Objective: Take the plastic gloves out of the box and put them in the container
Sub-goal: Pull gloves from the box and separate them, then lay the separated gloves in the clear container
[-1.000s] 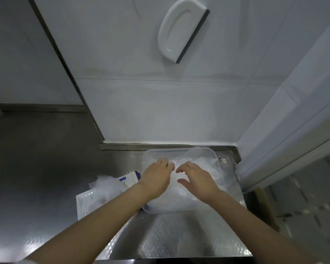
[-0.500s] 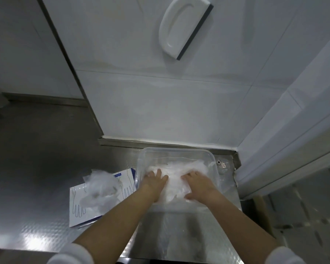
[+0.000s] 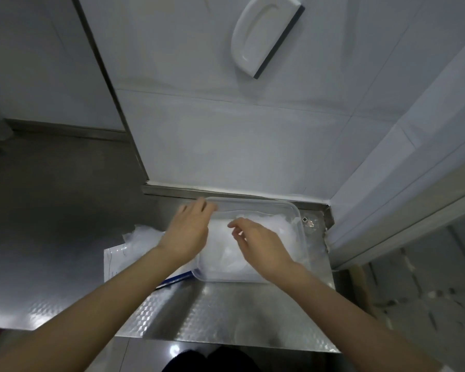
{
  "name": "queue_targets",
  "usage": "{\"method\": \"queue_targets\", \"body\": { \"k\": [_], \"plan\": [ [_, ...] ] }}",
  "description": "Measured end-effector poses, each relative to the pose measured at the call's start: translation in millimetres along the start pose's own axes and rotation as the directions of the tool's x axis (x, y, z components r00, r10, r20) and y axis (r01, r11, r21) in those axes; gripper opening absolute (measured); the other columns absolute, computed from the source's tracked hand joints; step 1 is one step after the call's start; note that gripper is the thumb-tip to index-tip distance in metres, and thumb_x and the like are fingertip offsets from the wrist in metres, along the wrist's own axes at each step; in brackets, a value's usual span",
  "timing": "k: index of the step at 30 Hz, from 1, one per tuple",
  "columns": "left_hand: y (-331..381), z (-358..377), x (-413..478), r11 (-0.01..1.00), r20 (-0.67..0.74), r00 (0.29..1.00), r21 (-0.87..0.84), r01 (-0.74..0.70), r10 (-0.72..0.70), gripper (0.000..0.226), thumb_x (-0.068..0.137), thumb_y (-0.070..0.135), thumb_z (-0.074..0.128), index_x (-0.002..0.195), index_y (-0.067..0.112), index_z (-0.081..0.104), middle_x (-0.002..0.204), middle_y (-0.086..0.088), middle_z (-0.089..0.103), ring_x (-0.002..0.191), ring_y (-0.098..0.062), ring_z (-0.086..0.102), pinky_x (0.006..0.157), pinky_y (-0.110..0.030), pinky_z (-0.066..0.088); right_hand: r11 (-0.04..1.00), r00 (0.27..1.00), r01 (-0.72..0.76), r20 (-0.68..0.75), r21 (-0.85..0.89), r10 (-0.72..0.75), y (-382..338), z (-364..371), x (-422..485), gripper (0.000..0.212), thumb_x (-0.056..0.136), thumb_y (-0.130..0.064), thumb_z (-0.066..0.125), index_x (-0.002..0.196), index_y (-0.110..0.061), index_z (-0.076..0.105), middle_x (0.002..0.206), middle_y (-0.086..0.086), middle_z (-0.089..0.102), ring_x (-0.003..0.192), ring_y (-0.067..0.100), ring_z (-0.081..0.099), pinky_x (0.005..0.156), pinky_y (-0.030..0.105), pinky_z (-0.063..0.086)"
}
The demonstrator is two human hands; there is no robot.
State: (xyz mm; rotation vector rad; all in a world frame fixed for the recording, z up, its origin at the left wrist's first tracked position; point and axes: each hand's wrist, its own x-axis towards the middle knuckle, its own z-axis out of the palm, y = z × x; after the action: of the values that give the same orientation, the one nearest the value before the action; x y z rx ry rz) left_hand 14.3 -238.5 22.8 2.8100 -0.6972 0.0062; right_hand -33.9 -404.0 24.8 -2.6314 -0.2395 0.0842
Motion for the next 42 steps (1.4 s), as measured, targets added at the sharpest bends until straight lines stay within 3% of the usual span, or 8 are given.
{"method": "queue_targets", "body": {
  "k": [6,11,14,16,22,28,35,42],
  "plan": [
    [-62.3,-0.2,-57.2,0.959,0.027,0.96,-0.049,0.28,-0.279,0.032,0.08,0.001,0.062,0.107,0.014,0.049,0.113,-0.004,0.046,0.104,-0.021,0.046,0.089,-0.027,0.03,0.963,0.963,0.268,0.029,0.0,-0.268,-48.7,41.3,-12.9,0.037,0.092,-0.005,0.051,0.129,-0.009,0.052,0.127,0.007,0.052,0.121,0.021,0.041,0.102,0.026,0.03],
    [-110.5,20.5,-92.5,0.92,0.242,0.891,0.021,0.391,-0.384,0.043,0.085,0.004,0.052,0.124,0.016,0.04,0.132,-0.007,0.033,0.119,-0.025,0.037,0.095,-0.035,0.034,0.941,0.934,0.338,0.135,-0.027,-0.331,-73.8,77.8,-5.5,0.051,0.085,0.007,0.051,0.134,-0.008,0.045,0.133,0.009,0.046,0.122,0.023,0.04,0.102,0.029,0.033],
    [-122.3,29.1,-104.7,0.935,0.383,0.867,-0.024,0.355,-0.319,0.051,0.088,0.012,0.052,0.135,0.022,0.034,0.143,-0.001,0.027,0.129,-0.023,0.033,0.1,-0.036,0.034,0.938,0.926,0.331,0.225,-0.098,-0.303,-88.0,97.7,2.5,0.064,0.084,0.01,0.047,0.144,-0.006,0.03,0.149,0.013,0.03,0.134,0.027,0.03,0.108,0.033,0.027],
    [-122.9,33.5,-106.7,0.958,0.39,0.882,0.004,0.287,-0.266,0.051,0.09,0.02,0.051,0.137,0.026,0.032,0.144,0.003,0.028,0.13,-0.021,0.031,0.101,-0.036,0.032,0.922,0.922,0.328,0.284,-0.204,-0.265,-91.9,107.7,8.1,0.064,0.087,0.006,0.045,0.146,-0.005,0.023,0.153,0.015,0.021,0.137,0.029,0.026,0.11,0.036,0.025],
    [-125.2,35.9,-109.2,0.963,0.354,0.9,-0.002,0.271,-0.253,0.06,0.085,0.041,0.061,0.137,0.028,0.036,0.142,0.005,0.033,0.13,-0.02,0.032,0.1,-0.035,0.029,0.897,0.921,0.283,0.359,-0.341,-0.154,-101.4,127.6,25.5,0.037,0.09,-0.002,0.052,0.127,-0.005,0.044,0.128,0.014,0.041,0.116,0.03,0.045,0.084,0.038,0.042],
    [-129.3,40.6,-111.8,0.959,0.31,0.91,0.017,0.282,-0.273,0.046,0.089,0.035,0.055,0.133,0.029,0.042,0.142,0.006,0.034,0.129,-0.018,0.032,0.099,-0.032,0.027,0.932,0.947,0.213,0.297,-0.293,-0.123,-105.9,128.8,35.3,0.019,0.097,-0.01,0.046,0.115,-0.009,0.052,0.117,0.01,0.051,0.105,0.028,0.054,0.075,0.037,0.042],
    [-132.7,40.9,-111.6,0.939,0.291,0.915,-0.118,0.323,-0.278,0.05,0.09,0.032,0.056,0.136,0.026,0.037,0.142,0.003,0.037,0.129,-0.021,0.033,0.103,-0.036,0.028,0.973,0.976,0.1,0.208,-0.206,-0.056,-102.7,122.2,44.8,0.018,0.095,-0.005,0.047,0.11,-0.01,0.057,0.112,0.006,0.056,0.099,0.027,0.06,0.074,0.033,0.044],
    [-135.1,46.0,-115.8,0.958,0.3,0.921,-0.067,0.279,-0.247,0.048,0.093,0.034,0.051,0.139,0.027,0.038,0.142,0.003,0.035,0.128,-0.022,0.033,0.103,-0.034,0.032,0.995,0.988,0.041,0.155,-0.091,-0.027,-101.1,114.5,40.3,0.017,0.098,-0.008,0.041,0.107,-0.006,0.055,0.109,0.008,0.056,0.095,0.028,0.059,0.074,0.032,0.042]
  ]
}}
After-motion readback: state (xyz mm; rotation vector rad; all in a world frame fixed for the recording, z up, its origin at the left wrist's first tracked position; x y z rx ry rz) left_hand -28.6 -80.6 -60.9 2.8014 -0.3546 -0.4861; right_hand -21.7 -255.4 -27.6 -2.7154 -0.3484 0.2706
